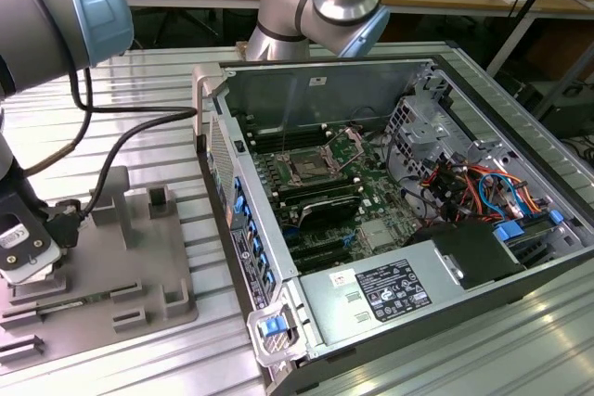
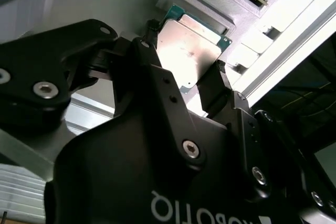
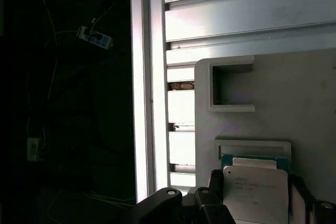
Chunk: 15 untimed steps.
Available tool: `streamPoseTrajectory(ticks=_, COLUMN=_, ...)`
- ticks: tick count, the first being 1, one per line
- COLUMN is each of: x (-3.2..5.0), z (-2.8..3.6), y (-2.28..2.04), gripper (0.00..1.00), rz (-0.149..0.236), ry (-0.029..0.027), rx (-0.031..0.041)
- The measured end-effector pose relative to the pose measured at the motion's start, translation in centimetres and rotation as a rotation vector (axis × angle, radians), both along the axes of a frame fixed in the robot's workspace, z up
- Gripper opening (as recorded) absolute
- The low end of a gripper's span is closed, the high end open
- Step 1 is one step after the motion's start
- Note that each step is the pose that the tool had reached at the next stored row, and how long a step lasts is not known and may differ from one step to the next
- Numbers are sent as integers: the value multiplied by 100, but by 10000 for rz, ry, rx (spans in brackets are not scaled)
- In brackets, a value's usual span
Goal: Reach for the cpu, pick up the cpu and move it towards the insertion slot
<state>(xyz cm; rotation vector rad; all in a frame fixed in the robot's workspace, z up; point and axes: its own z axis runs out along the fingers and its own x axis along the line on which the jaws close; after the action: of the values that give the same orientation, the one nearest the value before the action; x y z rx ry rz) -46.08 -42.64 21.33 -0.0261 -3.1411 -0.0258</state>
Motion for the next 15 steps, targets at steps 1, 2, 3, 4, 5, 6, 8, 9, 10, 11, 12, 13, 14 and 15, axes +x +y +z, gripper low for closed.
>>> streamPoseTrajectory(ticks=1, x=0, z=39, y=0, gripper=55, rz=5, ry=0, rx=0)
streamPoseTrajectory(ticks=2, x=0, z=89, y=0, gripper=55, rz=11, ry=0, rx=0)
streamPoseTrajectory(ticks=3, x=0, z=117, y=0, gripper=55, rz=12, ry=0, rx=0)
streamPoseTrajectory(ticks=4, x=0, z=136, y=0, gripper=55, rz=12, ry=0, rx=0)
streamPoseTrajectory(ticks=5, x=0, z=172, y=-1, gripper=55, rz=13, ry=1, rx=0)
streamPoseTrajectory(ticks=6, x=1, z=188, y=-1, gripper=55, rz=13, ry=0, rx=0)
streamPoseTrajectory(ticks=8, x=1, z=205, y=-4, gripper=55, rz=14, ry=0, rx=9)
streamPoseTrajectory(ticks=9, x=1, z=215, y=-4, gripper=55, rz=14, ry=1, rx=9)
streamPoseTrajectory(ticks=10, x=1, z=219, y=-4, gripper=55, rz=13, ry=-1, rx=11)
streamPoseTrajectory(ticks=11, x=2, z=224, y=-6, gripper=55, rz=15, ry=-1, rx=16)
streamPoseTrajectory(ticks=12, x=1, z=236, y=-6, gripper=55, rz=14, ry=1, rx=15)
streamPoseTrajectory(ticks=13, x=2, z=248, y=-6, gripper=55, rz=14, ry=1, rx=16)
streamPoseTrajectory(ticks=14, x=3, z=263, y=-6, gripper=55, rz=13, ry=1, rx=18)
streamPoseTrajectory(ticks=15, x=3, z=268, y=-7, gripper=55, rz=14, ry=0, rx=23)
